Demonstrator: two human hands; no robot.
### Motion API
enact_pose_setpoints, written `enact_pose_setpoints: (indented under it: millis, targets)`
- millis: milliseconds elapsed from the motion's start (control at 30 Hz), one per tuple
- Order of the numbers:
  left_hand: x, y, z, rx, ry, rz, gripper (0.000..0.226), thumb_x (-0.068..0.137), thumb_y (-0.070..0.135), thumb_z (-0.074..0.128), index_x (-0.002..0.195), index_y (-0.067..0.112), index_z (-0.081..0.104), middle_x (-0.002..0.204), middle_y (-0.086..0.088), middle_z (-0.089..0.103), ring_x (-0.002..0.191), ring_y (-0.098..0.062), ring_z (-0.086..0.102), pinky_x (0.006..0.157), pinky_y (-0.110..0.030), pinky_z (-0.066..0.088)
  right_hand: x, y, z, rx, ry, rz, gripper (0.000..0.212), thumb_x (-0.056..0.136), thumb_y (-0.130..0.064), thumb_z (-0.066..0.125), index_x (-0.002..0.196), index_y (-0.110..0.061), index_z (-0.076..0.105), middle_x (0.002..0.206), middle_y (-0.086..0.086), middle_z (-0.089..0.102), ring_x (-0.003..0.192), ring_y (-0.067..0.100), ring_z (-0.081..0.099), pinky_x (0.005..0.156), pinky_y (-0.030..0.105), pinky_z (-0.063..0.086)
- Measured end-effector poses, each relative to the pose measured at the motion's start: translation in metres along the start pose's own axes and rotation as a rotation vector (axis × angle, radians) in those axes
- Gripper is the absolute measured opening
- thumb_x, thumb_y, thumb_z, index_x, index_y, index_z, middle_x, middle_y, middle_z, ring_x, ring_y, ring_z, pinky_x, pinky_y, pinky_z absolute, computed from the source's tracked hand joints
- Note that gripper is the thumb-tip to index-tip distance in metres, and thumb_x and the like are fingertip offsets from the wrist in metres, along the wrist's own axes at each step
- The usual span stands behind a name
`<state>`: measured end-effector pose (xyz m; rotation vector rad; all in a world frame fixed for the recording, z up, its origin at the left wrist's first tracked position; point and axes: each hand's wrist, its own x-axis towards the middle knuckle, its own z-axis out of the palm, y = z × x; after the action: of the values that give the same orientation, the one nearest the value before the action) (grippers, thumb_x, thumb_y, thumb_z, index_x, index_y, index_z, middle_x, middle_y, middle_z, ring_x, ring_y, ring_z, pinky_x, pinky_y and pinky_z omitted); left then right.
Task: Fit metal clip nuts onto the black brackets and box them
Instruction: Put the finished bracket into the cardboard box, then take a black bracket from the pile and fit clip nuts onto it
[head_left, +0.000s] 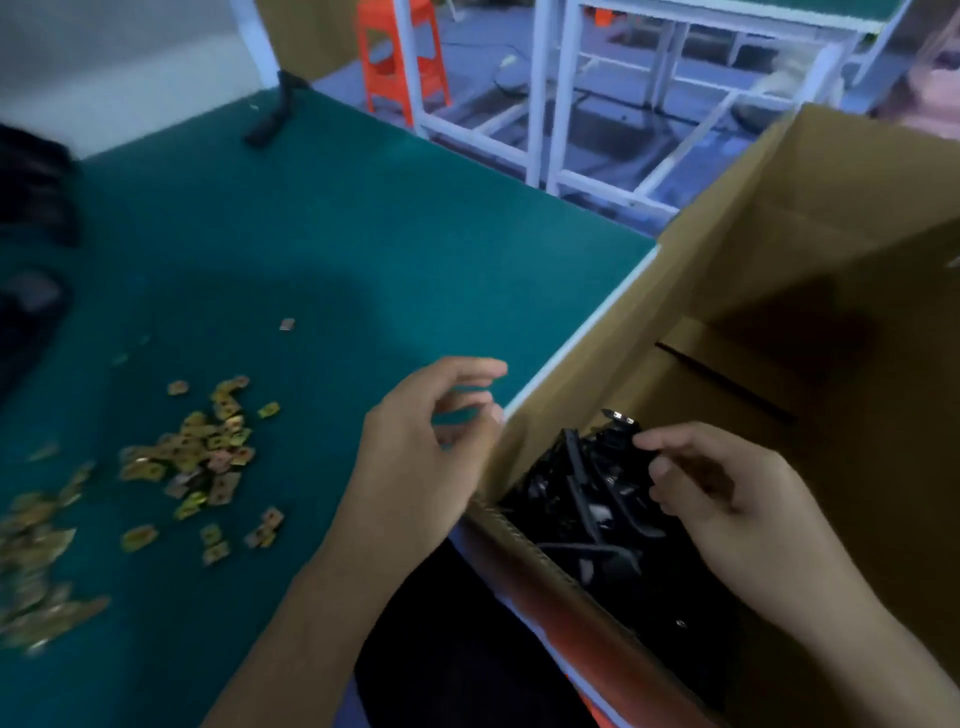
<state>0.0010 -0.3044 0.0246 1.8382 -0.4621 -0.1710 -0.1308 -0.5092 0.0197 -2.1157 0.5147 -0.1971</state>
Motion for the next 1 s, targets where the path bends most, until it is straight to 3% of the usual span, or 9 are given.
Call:
enact_pose_setpoints:
  millis: [200, 400, 500, 600, 700, 767, 867, 933, 1000]
  targets:
    - [-0.025, -0.025, -0.120, 0.202, 0.425, 0.033, 0.029, 0.095, 0.006, 0.066, 0.104, 0.033, 0.070, 0.100, 0.014, 0.069, 0.095, -0.007, 0.067, 0.076, -0.013, 0.049, 0.029, -0.084, 0.099, 0.057, -0.182, -0.322, 0.032, 0.088, -0.011, 0.071, 0.105, -0.037, 0.071, 0.091, -0.014, 0.071, 0.089, -0.002, 0.067, 0.078, 0.005, 0.045]
    - [-0.081, -0.088, -0.250, 0.469, 0.911, -0.339, 0.026, 0.092, 0.008, 0.068, 0.113, 0.023, 0.067, 0.113, -0.006, 0.060, 0.104, -0.018, 0.054, 0.081, -0.022, 0.038, 0.047, -0.169, 0.231, 0.019, -0.487, -0.590, 0.035, 0.092, -0.028, 0.066, 0.125, -0.040, 0.062, 0.114, -0.024, 0.059, 0.108, -0.004, 0.056, 0.091, 0.008, 0.041]
    - [-0.092, -0.111, -0.289, 0.561, 0.905, -0.442, 0.036, 0.093, 0.018, 0.071, 0.127, 0.017, 0.062, 0.123, -0.014, 0.059, 0.114, -0.024, 0.052, 0.089, -0.022, 0.035, 0.056, -0.214, 0.300, -0.032, -0.533, -0.730, 0.040, 0.094, -0.024, 0.066, 0.133, -0.032, 0.059, 0.117, -0.013, 0.057, 0.096, -0.006, 0.053, 0.084, 0.000, 0.035]
    - [-0.075, -0.122, -0.305, 0.601, 0.798, -0.413, 0.046, 0.094, 0.030, 0.070, 0.136, 0.014, 0.059, 0.131, -0.010, 0.063, 0.124, -0.028, 0.055, 0.106, -0.038, 0.043, 0.067, -0.259, 0.366, -0.154, -0.603, -0.752, 0.050, 0.098, -0.027, 0.060, 0.145, -0.033, 0.045, 0.127, -0.003, 0.048, 0.086, 0.004, 0.054, 0.069, 0.010, 0.039]
    - [-0.060, -0.129, -0.304, 0.647, 0.731, -0.381, 0.046, 0.098, 0.029, 0.062, 0.143, 0.024, 0.053, 0.128, -0.003, 0.066, 0.122, -0.031, 0.051, 0.099, -0.048, 0.044, 0.077, -0.279, 0.411, -0.281, -0.655, -0.683, 0.055, 0.100, -0.023, 0.054, 0.153, -0.030, 0.037, 0.138, 0.007, 0.040, 0.117, 0.025, 0.050, 0.093, 0.028, 0.045]
    - [-0.061, -0.136, -0.303, 0.649, 0.751, -0.348, 0.047, 0.099, 0.025, 0.058, 0.144, 0.033, 0.049, 0.118, 0.001, 0.068, 0.116, -0.030, 0.047, 0.091, -0.044, 0.040, 0.077, -0.279, 0.428, -0.339, -0.616, -0.710, 0.046, 0.099, -0.021, 0.053, 0.145, -0.027, 0.050, 0.131, 0.008, 0.044, 0.123, 0.029, 0.044, 0.100, 0.031, 0.041]
    - [-0.063, -0.143, -0.308, 0.606, 0.775, -0.322, 0.042, 0.100, 0.024, 0.055, 0.140, 0.037, 0.050, 0.113, 0.006, 0.067, 0.115, -0.025, 0.047, 0.090, -0.043, 0.038, 0.076, -0.277, 0.436, -0.176, -0.568, -0.676, 0.032, 0.093, -0.018, 0.060, 0.121, -0.029, 0.070, 0.110, -0.004, 0.060, 0.103, 0.011, 0.059, 0.078, 0.014, 0.040]
    - [-0.062, -0.144, -0.311, 0.510, 0.795, -0.304, 0.036, 0.102, 0.025, 0.052, 0.135, 0.038, 0.054, 0.111, 0.010, 0.065, 0.115, -0.020, 0.051, 0.097, -0.046, 0.043, 0.078, -0.279, 0.435, -0.029, -0.580, -0.559, 0.024, 0.087, -0.019, 0.068, 0.104, -0.035, 0.076, 0.088, -0.022, 0.068, 0.084, -0.009, 0.063, 0.068, 0.005, 0.042]
    - [-0.062, -0.143, -0.312, 0.349, 0.821, -0.239, 0.030, 0.104, 0.025, 0.051, 0.131, 0.035, 0.058, 0.111, 0.013, 0.066, 0.112, -0.014, 0.058, 0.096, -0.044, 0.049, 0.076, -0.286, 0.432, 0.180, -0.654, -0.322, 0.019, 0.085, -0.018, 0.073, 0.092, -0.034, 0.077, 0.082, -0.019, 0.073, 0.083, -0.008, 0.066, 0.071, 0.009, 0.049]
